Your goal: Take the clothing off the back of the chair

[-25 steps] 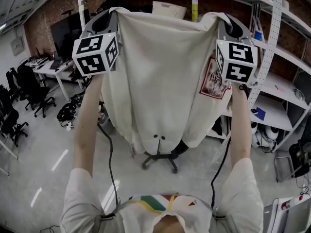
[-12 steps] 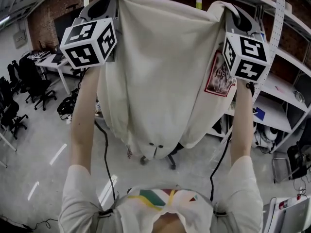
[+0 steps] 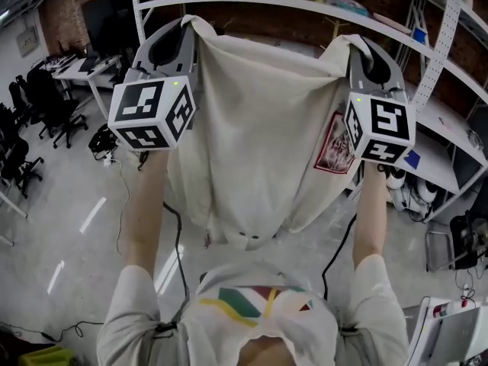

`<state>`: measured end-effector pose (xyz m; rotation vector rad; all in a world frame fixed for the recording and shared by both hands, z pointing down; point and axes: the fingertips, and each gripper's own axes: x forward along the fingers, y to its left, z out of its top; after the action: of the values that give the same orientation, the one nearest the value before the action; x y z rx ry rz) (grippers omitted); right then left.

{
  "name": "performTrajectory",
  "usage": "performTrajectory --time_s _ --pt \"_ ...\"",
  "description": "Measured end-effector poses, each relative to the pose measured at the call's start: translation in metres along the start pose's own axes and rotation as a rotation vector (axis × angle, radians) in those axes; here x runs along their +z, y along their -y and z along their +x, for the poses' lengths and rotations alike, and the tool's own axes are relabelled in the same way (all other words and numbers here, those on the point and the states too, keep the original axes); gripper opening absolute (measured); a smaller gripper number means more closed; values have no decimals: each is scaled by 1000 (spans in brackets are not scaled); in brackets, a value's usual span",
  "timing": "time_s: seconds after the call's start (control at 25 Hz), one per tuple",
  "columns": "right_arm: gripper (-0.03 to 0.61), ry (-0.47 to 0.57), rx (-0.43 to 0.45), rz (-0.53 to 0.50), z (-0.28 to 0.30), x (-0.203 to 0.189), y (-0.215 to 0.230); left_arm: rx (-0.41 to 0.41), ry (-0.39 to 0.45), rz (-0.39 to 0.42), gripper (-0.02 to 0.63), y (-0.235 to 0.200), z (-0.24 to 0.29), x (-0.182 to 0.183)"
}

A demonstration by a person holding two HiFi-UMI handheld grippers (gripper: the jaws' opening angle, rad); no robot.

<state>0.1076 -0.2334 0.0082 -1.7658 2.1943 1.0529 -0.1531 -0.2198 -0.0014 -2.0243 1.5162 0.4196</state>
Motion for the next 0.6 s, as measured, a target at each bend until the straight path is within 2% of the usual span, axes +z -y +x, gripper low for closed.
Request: performTrajectory --time_s 0.2,0.36,0.6 --pt "6 -144 61 36 -18 -70 -36 -12 -112 1 15 20 -28 -67" --pt "6 -220 86 60 -30 -113 -62 -13 -177 -15 15 32 -45 -116" --pt "6 -329 106 111 -51 -176 -89 8 -261 -87 15 42 -69 -187"
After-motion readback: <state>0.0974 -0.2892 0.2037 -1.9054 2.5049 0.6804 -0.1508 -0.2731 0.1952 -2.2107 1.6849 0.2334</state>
